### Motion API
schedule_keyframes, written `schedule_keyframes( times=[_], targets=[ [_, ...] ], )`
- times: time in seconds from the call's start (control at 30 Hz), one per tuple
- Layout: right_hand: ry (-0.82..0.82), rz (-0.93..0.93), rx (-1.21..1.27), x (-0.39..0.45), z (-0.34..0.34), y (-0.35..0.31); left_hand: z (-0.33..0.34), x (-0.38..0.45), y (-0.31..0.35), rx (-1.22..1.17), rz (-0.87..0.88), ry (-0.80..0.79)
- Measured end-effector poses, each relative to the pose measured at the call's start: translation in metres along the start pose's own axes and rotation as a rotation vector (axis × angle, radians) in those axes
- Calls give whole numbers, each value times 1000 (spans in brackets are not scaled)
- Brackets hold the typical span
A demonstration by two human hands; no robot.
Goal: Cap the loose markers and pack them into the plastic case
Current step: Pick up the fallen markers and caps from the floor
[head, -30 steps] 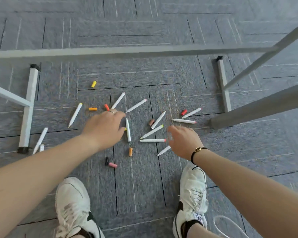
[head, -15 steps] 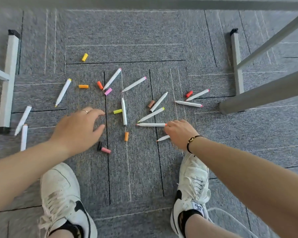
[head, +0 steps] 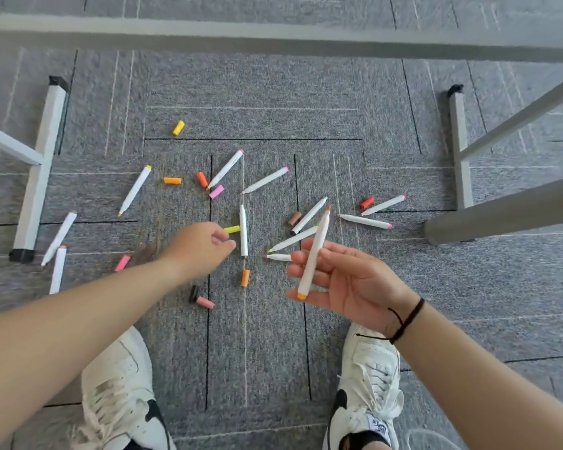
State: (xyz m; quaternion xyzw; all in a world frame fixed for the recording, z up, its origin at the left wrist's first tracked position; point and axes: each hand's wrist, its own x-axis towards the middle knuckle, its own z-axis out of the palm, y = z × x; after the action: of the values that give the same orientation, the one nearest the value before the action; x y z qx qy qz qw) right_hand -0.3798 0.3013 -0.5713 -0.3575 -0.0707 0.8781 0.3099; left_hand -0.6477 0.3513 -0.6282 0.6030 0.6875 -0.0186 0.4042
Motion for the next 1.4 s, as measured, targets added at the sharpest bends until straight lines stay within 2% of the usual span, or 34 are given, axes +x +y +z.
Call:
schedule_keyframes(
  times=[0.1,0.17,0.33,0.47,0.53,0.63,0.7,0.77,0.87,0.97,1.1,1.23,1.4],
  targets=[
    [-71,30,26,-2,0,-5,16,18,14,46,-22,3],
    [-33,45,-6,1,0,-7,30,27,21,117,-47,-4],
    [303,21,-222,9,-1,-7,50,41,22,214,-135,-2],
    [488,-43,-226,19,-6,-6,44,48,14,172,-136,-13],
    [532,-53,-241,23,-11,-7,35,47,12,37,-135,-73],
    [559,-50,-295,30,-20,-8,18,33,15,-514,-184,-223],
    [588,-50,-386,36,-24,-9,1,16,22,-864,-155,-328],
    [626,-50,-546,42,-28,-10,-13,-4,26,-1066,-95,-434],
    [661,-29,-992,54,-35,-13,-31,-29,23,-1170,-10,-539],
    [634,-7,-1367,69,-40,-13,-37,-42,17,-1303,8,-555],
    [543,6,-1663,90,-36,-10,-42,-48,12,-1446,-66,-523],
    [451,24,-1920,106,-38,-3,-46,-53,2,-1516,-25,-613],
    [399,59,-2059,115,-41,4,-42,-59,-5,-1595,-43,-624]
  ],
)
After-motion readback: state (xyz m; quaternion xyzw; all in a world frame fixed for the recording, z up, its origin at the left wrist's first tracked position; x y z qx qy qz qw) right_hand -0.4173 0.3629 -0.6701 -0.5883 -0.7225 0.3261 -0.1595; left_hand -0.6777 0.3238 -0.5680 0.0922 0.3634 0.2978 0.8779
